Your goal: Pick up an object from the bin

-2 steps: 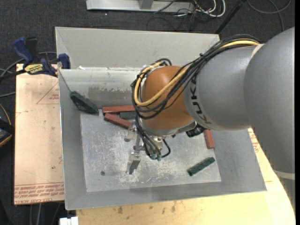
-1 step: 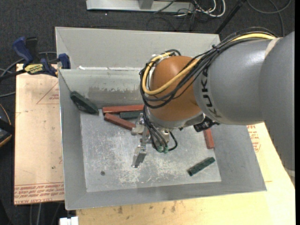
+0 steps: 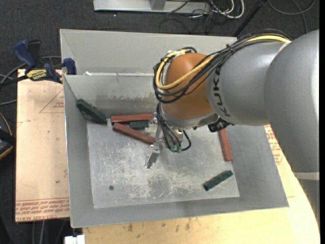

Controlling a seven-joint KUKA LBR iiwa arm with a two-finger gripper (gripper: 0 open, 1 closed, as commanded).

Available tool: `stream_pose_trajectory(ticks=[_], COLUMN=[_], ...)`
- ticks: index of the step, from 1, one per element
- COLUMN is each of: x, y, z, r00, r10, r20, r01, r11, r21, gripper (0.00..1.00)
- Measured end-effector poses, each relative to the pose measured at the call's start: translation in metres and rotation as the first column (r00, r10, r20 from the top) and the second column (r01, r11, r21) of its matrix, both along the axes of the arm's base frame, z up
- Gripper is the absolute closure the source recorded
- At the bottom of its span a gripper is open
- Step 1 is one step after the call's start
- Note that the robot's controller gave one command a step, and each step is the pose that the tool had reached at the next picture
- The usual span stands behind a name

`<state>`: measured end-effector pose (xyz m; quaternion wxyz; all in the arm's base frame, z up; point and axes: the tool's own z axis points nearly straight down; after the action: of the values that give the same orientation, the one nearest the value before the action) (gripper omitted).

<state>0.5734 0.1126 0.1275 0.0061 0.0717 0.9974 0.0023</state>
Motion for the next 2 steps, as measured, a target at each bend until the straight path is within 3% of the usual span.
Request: stream_pose_trajectory(ticks=[1, 2], x=[0.012, 0.010], y=[-0.007, 0.005], z=[-0.021, -0.020], r00=[1.000, 1.000], r10=[-0.014, -0.027], r20=[-0.007, -0.011], r01=[0.014, 0.026], r11=[1.000, 1.000], r21=[-0.004, -0.004], gripper=[0.00, 0.00])
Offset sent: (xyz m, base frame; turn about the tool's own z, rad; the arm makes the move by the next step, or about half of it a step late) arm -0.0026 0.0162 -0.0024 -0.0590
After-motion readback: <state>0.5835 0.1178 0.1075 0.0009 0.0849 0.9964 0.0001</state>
